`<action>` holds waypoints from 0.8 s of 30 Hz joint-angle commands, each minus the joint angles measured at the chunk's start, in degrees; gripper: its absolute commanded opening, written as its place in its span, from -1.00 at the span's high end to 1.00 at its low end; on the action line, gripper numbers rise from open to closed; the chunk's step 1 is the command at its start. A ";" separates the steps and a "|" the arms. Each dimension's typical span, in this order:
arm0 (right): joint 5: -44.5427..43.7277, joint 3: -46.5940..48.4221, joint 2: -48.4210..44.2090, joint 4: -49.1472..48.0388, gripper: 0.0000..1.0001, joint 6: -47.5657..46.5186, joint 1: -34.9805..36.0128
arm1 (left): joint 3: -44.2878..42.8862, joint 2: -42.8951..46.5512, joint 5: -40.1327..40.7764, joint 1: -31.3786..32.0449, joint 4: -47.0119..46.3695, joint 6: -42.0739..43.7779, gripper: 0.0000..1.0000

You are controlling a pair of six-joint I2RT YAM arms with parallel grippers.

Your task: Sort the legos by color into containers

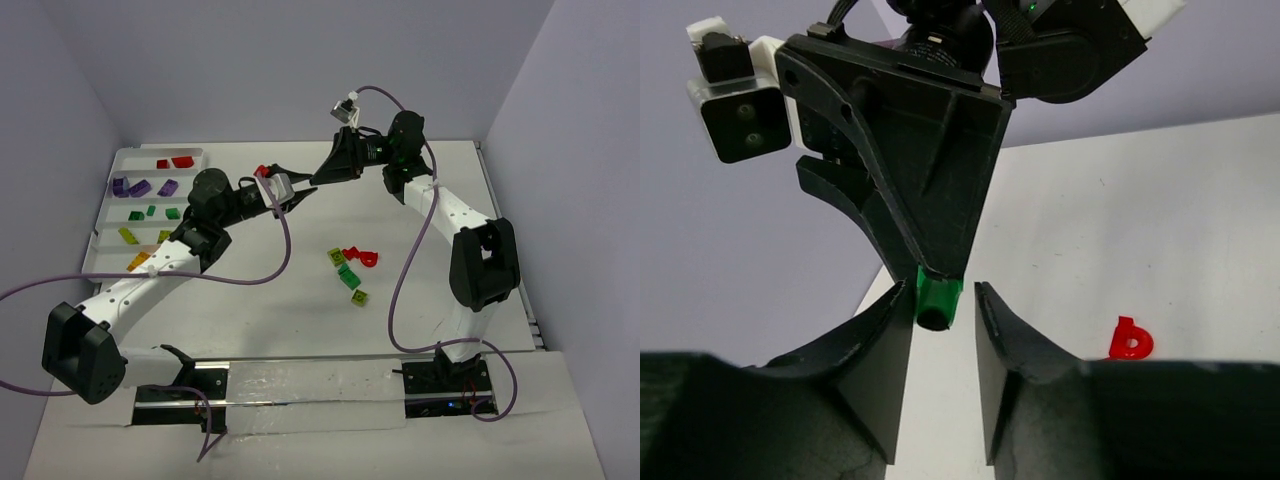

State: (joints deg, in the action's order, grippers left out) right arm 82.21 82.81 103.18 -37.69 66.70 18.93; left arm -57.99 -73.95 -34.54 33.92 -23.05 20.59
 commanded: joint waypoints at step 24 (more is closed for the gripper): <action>-5.89 10.01 -2.12 23.61 -1.00 -22.10 -4.67 | 4.62 10.01 9.26 -10.84 15.77 -6.58 1.00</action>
State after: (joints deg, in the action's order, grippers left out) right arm 81.42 86.02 103.13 -33.99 64.10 17.67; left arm -52.73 -67.39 -29.79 30.02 -13.47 18.71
